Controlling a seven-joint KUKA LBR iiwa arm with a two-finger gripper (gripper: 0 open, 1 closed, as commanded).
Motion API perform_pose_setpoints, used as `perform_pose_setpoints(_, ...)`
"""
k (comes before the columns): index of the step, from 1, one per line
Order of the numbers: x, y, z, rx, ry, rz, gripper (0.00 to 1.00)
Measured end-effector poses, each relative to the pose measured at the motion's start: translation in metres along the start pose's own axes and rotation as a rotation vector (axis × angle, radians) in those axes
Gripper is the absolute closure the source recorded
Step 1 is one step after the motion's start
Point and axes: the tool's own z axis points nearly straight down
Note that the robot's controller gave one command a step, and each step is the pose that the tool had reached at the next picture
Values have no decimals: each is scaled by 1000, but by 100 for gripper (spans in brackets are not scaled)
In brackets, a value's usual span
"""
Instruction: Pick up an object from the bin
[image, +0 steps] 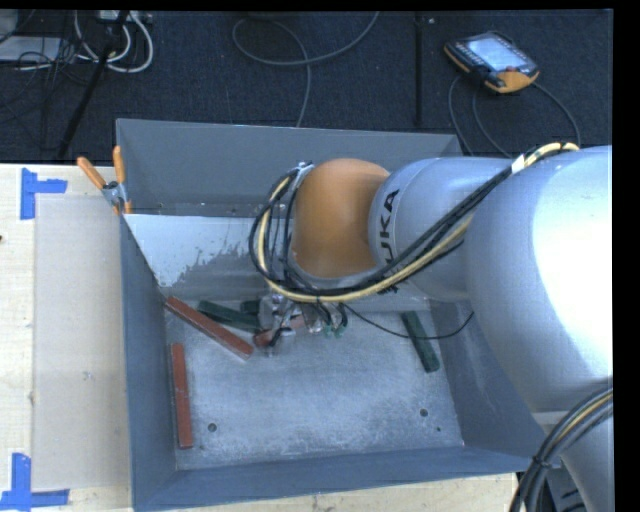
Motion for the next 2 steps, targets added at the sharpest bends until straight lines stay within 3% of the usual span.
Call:
perform_pose_setpoints(1, 0, 0, 0, 0, 0, 0, 100)
perform_pose_setpoints(2, 15, -10, -137, 2, 7, -31, 100)
